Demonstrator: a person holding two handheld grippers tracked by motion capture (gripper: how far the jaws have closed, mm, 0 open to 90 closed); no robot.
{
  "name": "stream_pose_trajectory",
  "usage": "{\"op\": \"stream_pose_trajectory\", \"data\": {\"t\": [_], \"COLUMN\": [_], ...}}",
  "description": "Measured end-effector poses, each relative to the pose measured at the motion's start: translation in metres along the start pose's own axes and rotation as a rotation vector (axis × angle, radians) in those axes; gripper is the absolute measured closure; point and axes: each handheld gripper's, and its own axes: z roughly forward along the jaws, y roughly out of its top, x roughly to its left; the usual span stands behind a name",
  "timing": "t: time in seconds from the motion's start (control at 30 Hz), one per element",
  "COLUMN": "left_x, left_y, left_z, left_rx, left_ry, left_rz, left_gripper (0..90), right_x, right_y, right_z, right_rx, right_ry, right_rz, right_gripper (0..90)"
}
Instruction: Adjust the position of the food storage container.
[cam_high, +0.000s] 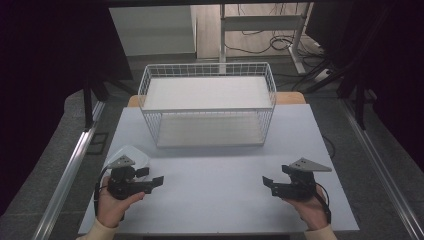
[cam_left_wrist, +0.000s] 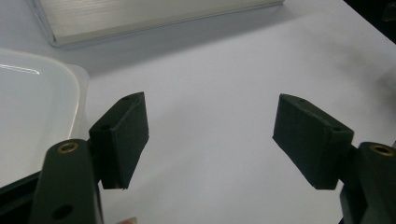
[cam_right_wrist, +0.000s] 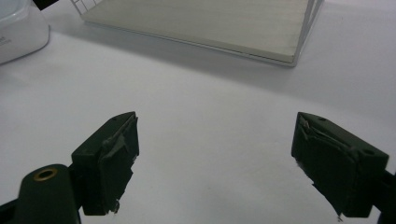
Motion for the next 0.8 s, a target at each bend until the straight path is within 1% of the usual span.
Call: {"op": "stream_pose_trajectory", "data": {"t": [0.13,0.27,0.4,0.63,0.8], "left_x": [0.0012,0.0011,0.0010,0.0002,-0.0003], "left_y": [-0.0003,0.0000,0.0003,0.0006,0.0017], "left_z": [0.0001,-0.0007,-0.0015,0.0004,0.0033], "left_rx": [0.001,0.000,-0.005,0.000,0.005], "left_ry": [0.002,0.004,-0.001,0.002,-0.007], "left_rz": [-0.003,-0.001,-0.009,-0.005,0.001], "left_gripper": [26.6,26.6,26.6,26.7,26.8], "right_x": [-0.0017,-0.0028,-0.0031,-0.0036,-0.0035], "right_y": [0.0003,0.0004,0.0008,-0.0003,-0.0009], "right_z": [-0.0007,-0.0024,-0.0028,-0.0012,-0.0005], "right_rx": [0.005,0.004,0.006,0.014,0.019], "right_ry": [0.007,0.008,0.007,0.021,0.026], "right_rz": [0.012,0.012,0.013,0.017,0.011], "right_gripper": [17.4,18.8,19.2,19.7,21.3]}}
